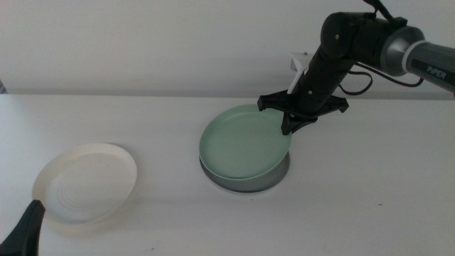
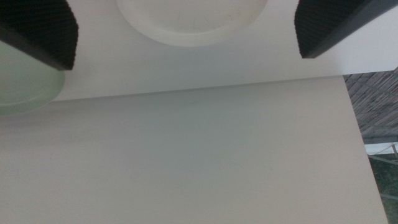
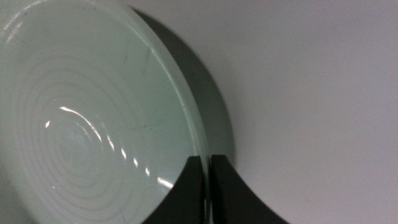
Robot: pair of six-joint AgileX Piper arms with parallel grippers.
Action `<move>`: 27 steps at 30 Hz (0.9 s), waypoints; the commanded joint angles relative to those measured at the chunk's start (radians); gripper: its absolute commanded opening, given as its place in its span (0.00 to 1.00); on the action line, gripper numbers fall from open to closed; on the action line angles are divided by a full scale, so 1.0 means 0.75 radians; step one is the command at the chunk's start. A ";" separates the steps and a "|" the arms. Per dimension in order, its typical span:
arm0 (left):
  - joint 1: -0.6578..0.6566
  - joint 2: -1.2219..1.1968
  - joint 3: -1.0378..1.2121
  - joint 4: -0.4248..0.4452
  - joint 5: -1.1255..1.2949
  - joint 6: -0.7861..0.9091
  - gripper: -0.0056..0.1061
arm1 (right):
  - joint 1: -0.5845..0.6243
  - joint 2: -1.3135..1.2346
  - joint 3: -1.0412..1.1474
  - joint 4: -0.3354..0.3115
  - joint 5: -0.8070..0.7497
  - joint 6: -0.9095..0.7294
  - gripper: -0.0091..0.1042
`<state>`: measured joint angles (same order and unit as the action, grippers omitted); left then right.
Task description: Stack the three bowls on top of each other.
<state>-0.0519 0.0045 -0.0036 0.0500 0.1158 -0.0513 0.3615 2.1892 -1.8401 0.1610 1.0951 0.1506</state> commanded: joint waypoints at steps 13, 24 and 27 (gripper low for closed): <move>-0.008 -0.055 0.056 -0.008 -0.019 0.000 0.89 | -0.001 0.054 0.002 0.043 -0.017 -0.021 0.06; -0.008 -0.055 0.056 -0.008 -0.019 0.000 0.89 | -0.004 0.006 0.002 0.041 0.024 -0.063 0.56; -0.008 -0.055 0.056 -0.008 -0.019 0.000 0.89 | -0.006 -0.087 0.002 0.028 0.056 -0.098 0.74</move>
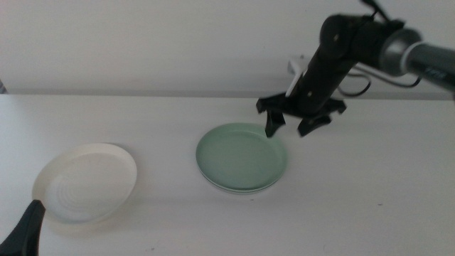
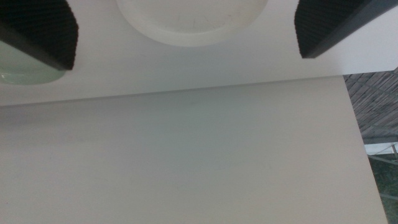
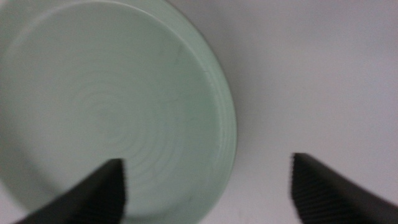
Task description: Stack the three bowls on top of each other.
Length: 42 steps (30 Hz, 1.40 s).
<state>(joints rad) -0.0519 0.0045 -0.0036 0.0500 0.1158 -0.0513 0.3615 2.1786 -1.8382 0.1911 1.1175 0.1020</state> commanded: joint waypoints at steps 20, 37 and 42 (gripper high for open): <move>-0.008 -0.055 0.056 -0.008 -0.022 0.000 0.89 | 0.182 -1.244 0.864 0.045 -0.259 -0.413 0.87; -0.008 -0.055 0.056 -0.008 -0.022 0.000 0.89 | 0.238 -1.156 0.679 -0.189 -0.092 -0.277 0.87; -0.008 -0.055 0.056 -0.008 -0.022 0.000 0.89 | 0.247 -1.156 0.679 -0.187 -0.095 -0.277 0.87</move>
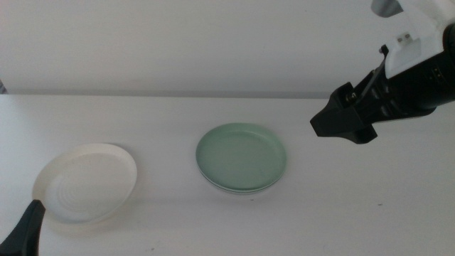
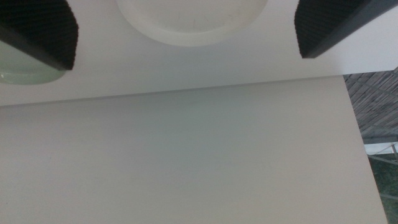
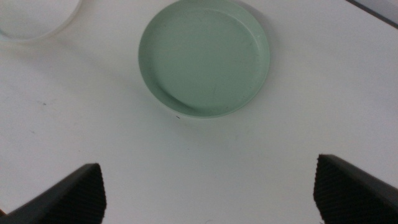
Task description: Stack the three bowls on top of each other.
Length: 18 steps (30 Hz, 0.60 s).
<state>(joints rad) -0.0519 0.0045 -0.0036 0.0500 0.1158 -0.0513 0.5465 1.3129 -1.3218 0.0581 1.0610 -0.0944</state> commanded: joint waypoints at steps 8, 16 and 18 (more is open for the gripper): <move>-0.008 -0.055 0.056 -0.008 -0.022 0.000 0.89 | 0.001 -0.138 0.086 -0.006 0.023 -0.018 0.87; -0.008 -0.055 0.056 -0.008 -0.022 0.000 0.89 | 0.001 -0.299 0.201 -0.009 -0.108 -0.014 0.87; -0.008 -0.055 0.056 -0.008 -0.022 0.000 0.89 | 0.001 -0.301 0.201 -0.009 -0.106 -0.014 0.87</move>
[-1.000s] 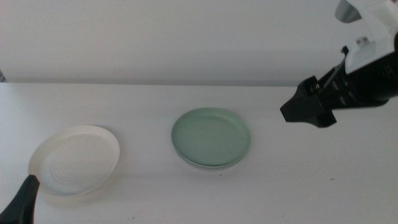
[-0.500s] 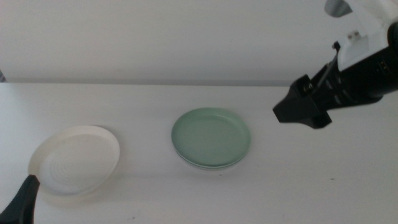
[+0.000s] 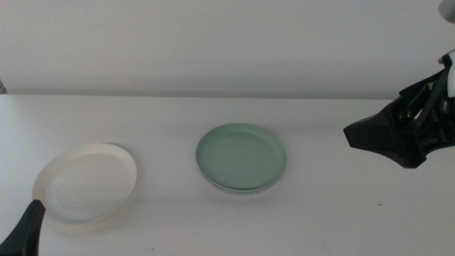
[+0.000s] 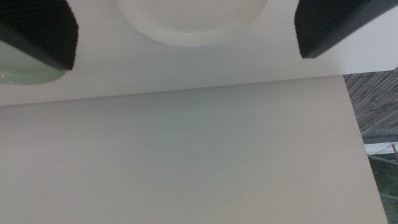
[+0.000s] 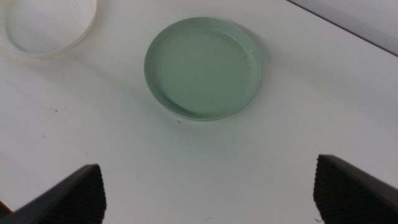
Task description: Stack the three bowls on top of each other.
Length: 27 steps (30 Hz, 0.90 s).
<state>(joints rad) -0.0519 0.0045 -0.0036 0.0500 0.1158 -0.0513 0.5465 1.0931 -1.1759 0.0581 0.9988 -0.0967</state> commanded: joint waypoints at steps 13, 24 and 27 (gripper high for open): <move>0.015 0.390 -0.520 -0.058 0.638 0.000 0.89 | 0.001 -0.013 0.006 -0.004 -0.026 -0.011 0.86; 0.015 1.173 -1.146 -0.108 1.270 0.162 0.89 | 0.001 -0.013 0.006 -0.001 -0.026 -0.011 0.86; 0.015 1.327 -1.146 -0.158 1.263 0.227 0.89 | 0.001 -0.013 0.006 -0.001 -0.026 -0.011 0.86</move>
<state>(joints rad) -0.0430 0.9399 -0.8557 -0.0371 1.0570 0.0919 0.5465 1.0872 -1.1750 0.0600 0.9869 -0.0967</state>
